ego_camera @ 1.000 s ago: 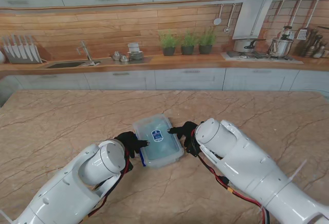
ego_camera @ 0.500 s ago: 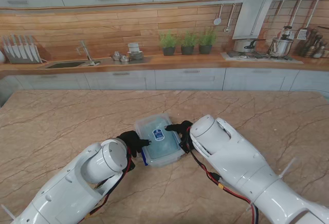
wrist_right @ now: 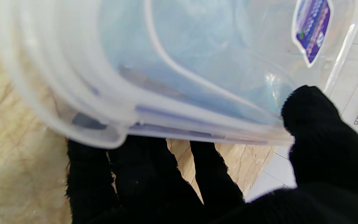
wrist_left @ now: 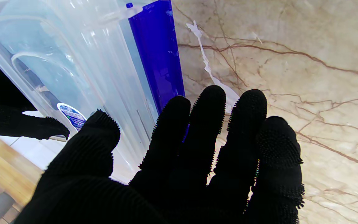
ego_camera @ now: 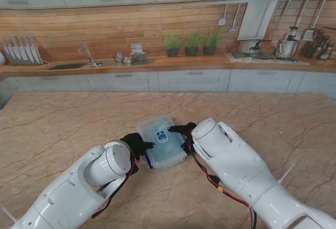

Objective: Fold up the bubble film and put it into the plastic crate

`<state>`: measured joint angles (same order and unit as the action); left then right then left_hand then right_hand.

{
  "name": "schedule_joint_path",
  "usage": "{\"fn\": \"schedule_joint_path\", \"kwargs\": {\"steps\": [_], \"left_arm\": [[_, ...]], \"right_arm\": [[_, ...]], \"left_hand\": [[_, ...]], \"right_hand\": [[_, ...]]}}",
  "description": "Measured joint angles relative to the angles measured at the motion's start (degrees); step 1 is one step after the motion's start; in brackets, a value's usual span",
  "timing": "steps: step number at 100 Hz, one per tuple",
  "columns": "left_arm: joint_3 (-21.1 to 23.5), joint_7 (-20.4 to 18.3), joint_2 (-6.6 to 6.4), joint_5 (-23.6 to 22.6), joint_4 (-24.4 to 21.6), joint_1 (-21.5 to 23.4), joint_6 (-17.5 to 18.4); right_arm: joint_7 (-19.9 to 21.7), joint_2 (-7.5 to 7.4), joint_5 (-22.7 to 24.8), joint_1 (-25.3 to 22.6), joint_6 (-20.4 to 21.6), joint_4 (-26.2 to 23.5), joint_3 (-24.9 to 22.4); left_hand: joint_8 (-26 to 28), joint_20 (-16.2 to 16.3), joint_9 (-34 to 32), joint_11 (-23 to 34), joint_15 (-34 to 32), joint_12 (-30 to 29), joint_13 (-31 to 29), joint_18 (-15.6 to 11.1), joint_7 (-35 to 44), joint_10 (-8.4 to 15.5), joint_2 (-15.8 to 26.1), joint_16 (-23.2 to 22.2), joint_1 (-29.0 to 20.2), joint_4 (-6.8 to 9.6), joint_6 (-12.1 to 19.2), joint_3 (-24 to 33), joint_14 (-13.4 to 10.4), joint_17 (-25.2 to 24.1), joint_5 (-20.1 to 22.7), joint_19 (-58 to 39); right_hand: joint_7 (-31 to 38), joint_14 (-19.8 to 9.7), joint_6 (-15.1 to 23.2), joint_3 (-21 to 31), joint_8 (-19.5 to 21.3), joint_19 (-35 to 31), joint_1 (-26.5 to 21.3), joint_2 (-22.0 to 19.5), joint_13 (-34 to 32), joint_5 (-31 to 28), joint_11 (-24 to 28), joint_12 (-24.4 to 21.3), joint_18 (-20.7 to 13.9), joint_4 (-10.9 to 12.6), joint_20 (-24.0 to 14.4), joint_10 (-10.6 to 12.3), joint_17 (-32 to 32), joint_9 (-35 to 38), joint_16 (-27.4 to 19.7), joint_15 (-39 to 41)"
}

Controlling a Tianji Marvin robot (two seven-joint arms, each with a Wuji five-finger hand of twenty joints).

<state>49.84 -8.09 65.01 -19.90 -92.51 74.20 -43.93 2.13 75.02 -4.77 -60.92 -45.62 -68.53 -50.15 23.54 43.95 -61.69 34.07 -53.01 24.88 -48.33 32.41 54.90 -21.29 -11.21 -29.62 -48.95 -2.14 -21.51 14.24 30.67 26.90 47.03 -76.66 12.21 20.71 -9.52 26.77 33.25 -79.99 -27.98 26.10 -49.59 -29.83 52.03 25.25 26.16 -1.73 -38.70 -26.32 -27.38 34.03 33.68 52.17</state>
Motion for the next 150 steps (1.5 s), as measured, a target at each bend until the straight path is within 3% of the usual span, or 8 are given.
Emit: {"fn": "schedule_joint_path", "kwargs": {"steps": [31, 49, 85, 92, 96, 103, 121, 150], "left_arm": [[-0.18, -0.51, 0.0, 0.01, 0.18, -0.34, -0.06], [-0.15, -0.8, 0.0, -0.36, 0.11, -0.33, -0.16], [-0.18, -1.18, -0.17, -0.61, 0.06, -0.46, -0.46], [-0.19, -1.19, -0.17, -0.6, 0.06, -0.5, -0.5], [-0.19, -1.2, -0.18, -0.59, 0.07, -0.52, -0.51], [-0.21, -1.26, -0.19, -0.59, 0.07, -0.54, -0.51], [-0.19, -1.26, -0.19, -0.54, 0.09, -0.54, -0.49], [0.0, -1.45, -0.29, -0.9, -0.03, -0.31, 0.21]], "right_arm": [[-0.85, 0.16, 2.91, -0.52, 0.03, 0.11, 0.36], [-2.75, 0.38, 4.22, -0.5, 0.11, 1.16, 0.69], [-5.08, 1.09, 4.7, -1.08, 0.59, 2.04, 0.01], [-5.4, 1.17, 4.63, -1.16, 0.67, 2.1, -0.16], [-5.53, 1.18, 4.61, -1.21, 0.73, 2.14, -0.22], [-5.52, 1.28, 4.55, -1.27, 0.94, 2.14, -0.25], [-5.8, 1.3, 4.73, -1.68, 2.4, 2.16, -0.35], [-6.59, -0.99, 16.32, -3.51, 11.06, -0.07, 2.37]], "left_hand": [[-0.03, 0.0, 0.0, 0.0, 0.0, 0.0, 0.02, -0.01, 0.01, 0.0, 0.01, 0.0, 0.0, 0.0, 0.15, 0.0, -0.01, -0.59, 0.0, -0.01], [-0.04, -0.01, 0.03, 0.0, 0.03, 0.0, 0.05, -0.01, 0.01, 0.0, 0.06, 0.0, 0.01, -1.1, 1.03, 0.0, -0.01, -0.68, 0.0, -0.01], [-0.05, -0.01, 0.51, 0.0, 0.07, 0.0, 0.69, -0.04, 0.01, 0.01, 0.14, 0.0, 0.02, -1.1, 1.25, 0.0, -0.01, -1.33, -0.01, -0.01], [-0.05, -0.01, 0.51, 0.0, 0.08, 0.0, 0.69, -0.04, 0.01, 0.01, 0.18, 0.0, 0.02, -1.06, 1.35, 0.0, -0.01, -1.33, -0.02, -0.01], [-0.05, -0.01, 0.51, 0.0, 0.08, 0.0, 0.69, -0.05, 0.01, 0.02, 0.2, 0.0, 0.02, -1.04, 1.85, -0.01, -0.01, -1.34, -0.02, -0.01], [-0.06, -0.01, 0.51, 0.0, 0.08, 0.0, 0.7, -0.06, 0.01, 0.04, 0.2, 0.0, 0.02, -1.04, 1.94, -0.06, -0.01, -1.34, -0.02, -0.01], [-0.06, -0.01, 0.55, 0.0, 0.09, 0.0, 0.76, -0.07, 0.01, 0.04, 0.2, 0.0, 0.02, -1.04, 1.94, -0.06, -0.01, -1.43, -0.02, -0.01], [-0.06, -0.01, 0.55, 0.0, 0.09, 0.0, 0.77, -0.08, 0.01, 0.04, 0.21, 0.0, 0.02, -1.04, 1.93, -0.07, -0.01, -1.44, -0.02, -0.01]], "right_hand": [[2.92, -4.17, 5.47, -0.61, 2.11, -3.39, 3.44, 1.3, -2.9, -0.07, 5.53, 2.02, -4.72, -0.07, -0.55, 0.82, -1.0, -0.11, 1.53, 0.23], [4.76, -6.05, 11.13, -2.62, 2.55, -6.12, 4.18, 6.24, -6.79, -4.34, 10.51, 7.51, -5.89, -1.29, -0.69, -1.94, -2.47, 1.5, 2.82, 0.23], [5.1, -7.75, 14.62, -2.62, 1.8, -8.66, 5.89, 10.89, -13.72, -8.41, 11.79, 11.77, -5.94, -2.6, -0.71, 2.18, -6.11, 10.28, 2.88, 0.23], [4.47, -8.01, 14.67, -2.62, 1.36, -9.91, 6.25, 10.92, -13.91, -9.51, 11.8, 12.62, -5.94, -2.6, -1.39, 3.18, -6.15, 11.82, 3.91, 3.57], [6.12, -12.82, 13.99, -2.56, 1.41, -9.49, 6.29, 10.93, -18.19, -12.36, 13.36, 12.86, -9.29, -2.53, -0.62, 4.02, -4.87, 15.64, 6.65, 27.98], [9.47, -14.7, 10.64, -1.79, 2.15, -9.3, 6.24, 10.75, -20.89, -16.5, 13.73, 12.86, -10.82, -2.48, -0.61, 4.18, -4.35, 17.9, 8.11, 39.31], [14.06, -14.68, 3.07, -1.68, 1.86, -9.51, 6.19, 9.69, -20.89, -23.53, 13.73, 12.91, -10.48, -2.46, -0.59, 4.41, -1.45, 18.11, 8.3, 40.65], [18.16, -10.07, 2.97, -1.77, 1.36, -7.38, 4.7, 3.99, -20.89, -27.79, 12.27, 11.35, -10.19, -2.47, -0.59, 2.76, 0.44, 17.95, 7.3, 38.38]]}}
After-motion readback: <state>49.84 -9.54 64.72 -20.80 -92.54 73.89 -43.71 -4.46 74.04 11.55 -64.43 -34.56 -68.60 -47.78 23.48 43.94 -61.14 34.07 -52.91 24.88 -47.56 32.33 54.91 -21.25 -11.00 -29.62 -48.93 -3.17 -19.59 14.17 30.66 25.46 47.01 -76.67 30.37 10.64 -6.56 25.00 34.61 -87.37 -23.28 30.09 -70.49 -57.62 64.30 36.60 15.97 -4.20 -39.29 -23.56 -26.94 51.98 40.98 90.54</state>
